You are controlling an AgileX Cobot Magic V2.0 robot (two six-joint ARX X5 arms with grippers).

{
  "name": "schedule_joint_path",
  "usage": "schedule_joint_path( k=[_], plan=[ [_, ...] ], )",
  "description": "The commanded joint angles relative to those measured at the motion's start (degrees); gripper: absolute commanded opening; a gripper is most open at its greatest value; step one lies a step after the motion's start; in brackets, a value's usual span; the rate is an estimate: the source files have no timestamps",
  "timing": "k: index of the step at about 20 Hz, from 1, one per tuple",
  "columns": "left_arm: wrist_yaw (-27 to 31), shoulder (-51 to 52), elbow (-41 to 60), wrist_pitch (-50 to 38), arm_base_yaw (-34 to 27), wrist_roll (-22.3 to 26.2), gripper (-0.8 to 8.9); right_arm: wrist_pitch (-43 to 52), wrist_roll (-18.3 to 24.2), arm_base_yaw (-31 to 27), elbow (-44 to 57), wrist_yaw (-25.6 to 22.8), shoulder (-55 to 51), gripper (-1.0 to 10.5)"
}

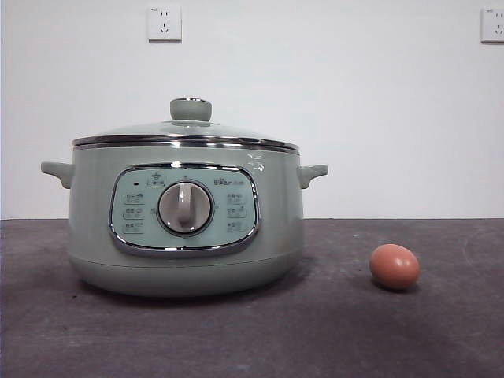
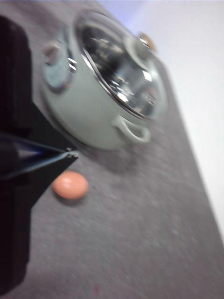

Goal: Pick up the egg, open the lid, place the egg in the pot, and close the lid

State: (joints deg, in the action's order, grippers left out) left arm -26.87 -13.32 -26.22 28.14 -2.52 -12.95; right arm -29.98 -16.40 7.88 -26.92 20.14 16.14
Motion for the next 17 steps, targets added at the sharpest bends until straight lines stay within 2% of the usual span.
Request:
schedule_joint_path(
  k=[1, 7, 12, 14, 17],
  plan=[
    [-4.59, -3.52, -3.91, 2.82, -0.15, 2.97, -0.06, -5.64, 6.12, 0.11, -5.68, 2.78, 5.9, -0.1],
    [-11.43, -10.08, -12.07, 12.63, -0.07, 8.81, -0.06, -18.01, 14.56, 0.55, -16.87, 6.82, 17.29, -0.1],
    [-13.77, -14.36, -18.43, 24.72, -0.04, 15.76, -0.07, -30.49, 20.94, 2.8, -26.21, 6.86, 26.47, -0.1],
    [-13.7, -15.04, -19.58, 28.48, -0.04, 17.29, -0.06, -33.03, 22.53, 4.02, -27.89, 6.75, 28.72, -0.1],
    [-13.68, -15.32, -19.71, 30.01, -0.07, 17.55, 0.01, -33.03, 22.51, 4.85, -27.95, 6.54, 29.88, 0.0]
  ],
)
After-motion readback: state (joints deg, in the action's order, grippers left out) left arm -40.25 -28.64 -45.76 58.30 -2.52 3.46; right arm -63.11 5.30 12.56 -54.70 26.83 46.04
